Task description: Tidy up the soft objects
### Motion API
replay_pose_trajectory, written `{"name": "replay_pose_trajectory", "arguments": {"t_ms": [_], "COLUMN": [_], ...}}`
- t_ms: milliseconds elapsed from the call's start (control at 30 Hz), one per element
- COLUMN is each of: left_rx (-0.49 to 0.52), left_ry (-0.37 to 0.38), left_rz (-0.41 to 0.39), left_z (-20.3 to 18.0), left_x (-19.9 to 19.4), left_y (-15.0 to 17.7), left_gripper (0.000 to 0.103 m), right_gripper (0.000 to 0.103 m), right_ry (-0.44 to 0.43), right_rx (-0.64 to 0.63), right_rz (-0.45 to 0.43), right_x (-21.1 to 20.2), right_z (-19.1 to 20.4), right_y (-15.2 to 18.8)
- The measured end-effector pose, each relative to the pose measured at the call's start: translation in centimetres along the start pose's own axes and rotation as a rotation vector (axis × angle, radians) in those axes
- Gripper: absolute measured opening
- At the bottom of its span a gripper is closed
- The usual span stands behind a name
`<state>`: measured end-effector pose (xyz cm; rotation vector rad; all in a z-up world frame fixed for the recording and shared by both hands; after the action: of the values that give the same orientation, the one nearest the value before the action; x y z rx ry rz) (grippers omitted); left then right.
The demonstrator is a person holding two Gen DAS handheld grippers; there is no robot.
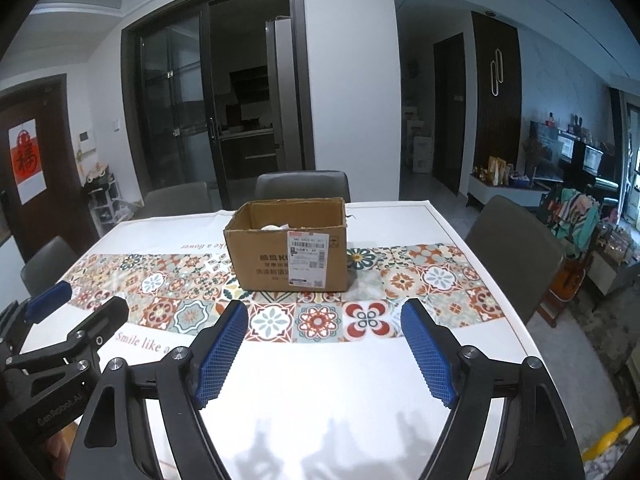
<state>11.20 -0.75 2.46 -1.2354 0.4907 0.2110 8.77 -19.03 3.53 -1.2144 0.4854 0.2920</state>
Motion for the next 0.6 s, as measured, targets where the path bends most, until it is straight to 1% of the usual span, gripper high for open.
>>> {"name": "replay_pose_trajectory", "arguments": {"t_ms": [167, 400, 600], "left_rx": [0.017, 0.025, 0.029], "left_ry": [-0.018, -0.035, -0.048], "left_rz": [-0.024, -0.052, -0.054], "left_z": [-0.7, -1.6, -2.0], "left_x": [-2.0, -4.4, -5.6], "left_y": [0.3, 0.5, 0.8], "left_gripper": [0.092, 0.101, 0.101], "right_gripper": [0.080, 0.080, 0.080], "right_ry": [-0.010, -0.024, -0.033], "right_rx": [0.010, 0.011, 0.015], "right_rz": [-0.002, -0.012, -0.013], "right_x": [-1.9, -3.9, -4.8], "right_z": [-0.9, -1.9, -2.4], "right_y": [0.7, 1.2, 1.5]}}
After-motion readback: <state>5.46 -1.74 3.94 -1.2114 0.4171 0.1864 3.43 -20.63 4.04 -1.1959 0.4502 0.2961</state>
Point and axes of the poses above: each gripper's, at about its wrist camera, not at the fingertips, and x roughly the way its jaws point, z to its left, y to its underside, the point moved 1 cm from there along x, roughly the way its jaws point, and after that the axes turned 13 degrees about x, right-handed, at the moved point
